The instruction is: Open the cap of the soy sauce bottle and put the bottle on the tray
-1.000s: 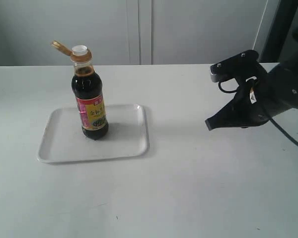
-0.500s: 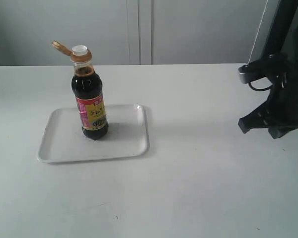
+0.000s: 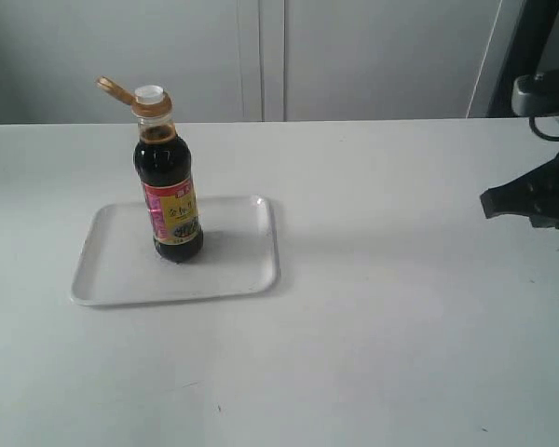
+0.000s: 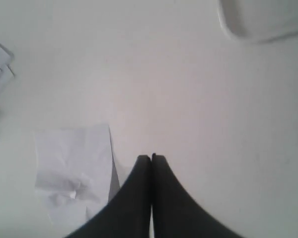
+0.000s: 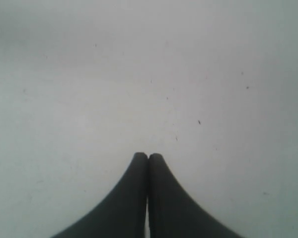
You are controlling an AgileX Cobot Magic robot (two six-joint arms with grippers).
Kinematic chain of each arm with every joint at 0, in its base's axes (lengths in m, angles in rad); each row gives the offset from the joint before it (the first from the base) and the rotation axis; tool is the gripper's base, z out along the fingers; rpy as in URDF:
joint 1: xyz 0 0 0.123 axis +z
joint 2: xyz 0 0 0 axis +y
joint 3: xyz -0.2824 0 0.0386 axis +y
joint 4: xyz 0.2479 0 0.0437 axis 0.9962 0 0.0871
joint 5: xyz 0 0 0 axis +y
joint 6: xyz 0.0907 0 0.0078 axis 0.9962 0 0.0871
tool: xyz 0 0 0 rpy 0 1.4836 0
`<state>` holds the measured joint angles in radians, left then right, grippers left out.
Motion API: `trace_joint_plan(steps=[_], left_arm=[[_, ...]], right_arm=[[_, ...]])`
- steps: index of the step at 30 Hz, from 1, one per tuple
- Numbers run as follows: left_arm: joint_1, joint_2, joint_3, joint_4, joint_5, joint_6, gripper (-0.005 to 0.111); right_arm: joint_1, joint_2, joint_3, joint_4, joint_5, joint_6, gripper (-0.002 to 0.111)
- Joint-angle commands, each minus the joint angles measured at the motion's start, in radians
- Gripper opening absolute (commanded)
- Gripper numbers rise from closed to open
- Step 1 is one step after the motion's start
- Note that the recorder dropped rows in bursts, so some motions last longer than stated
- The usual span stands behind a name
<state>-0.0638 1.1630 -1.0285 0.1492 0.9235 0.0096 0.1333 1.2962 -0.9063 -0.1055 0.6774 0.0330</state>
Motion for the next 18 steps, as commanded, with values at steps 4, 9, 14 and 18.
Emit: trace_joint_plan(steps=[4, 9, 14, 18], left_arm=[[0.006, -0.224, 0.111, -0.014, -0.294, -0.015, 0.0], [0.006, -0.342, 0.229, -0.014, -0.445, -0.015, 0.0], [0.004, -0.443, 0.325, -0.014, -0.561, -0.015, 0.0], [0.002, -0.531, 0.405, -0.016, -0.638, -0.017, 0.0]], right_arm=[[-0.007, -0.194, 0.126, 0.002, -0.216, -0.004, 0.0], [-0.007, -0.32, 0.197, 0.002, -0.309, -0.004, 0.0], [-0.005, -0.439, 0.251, 0.002, -0.378, -0.004, 0.0], [-0.005, -0.55, 0.313, 0.003, -0.459, -0.011, 0.0]])
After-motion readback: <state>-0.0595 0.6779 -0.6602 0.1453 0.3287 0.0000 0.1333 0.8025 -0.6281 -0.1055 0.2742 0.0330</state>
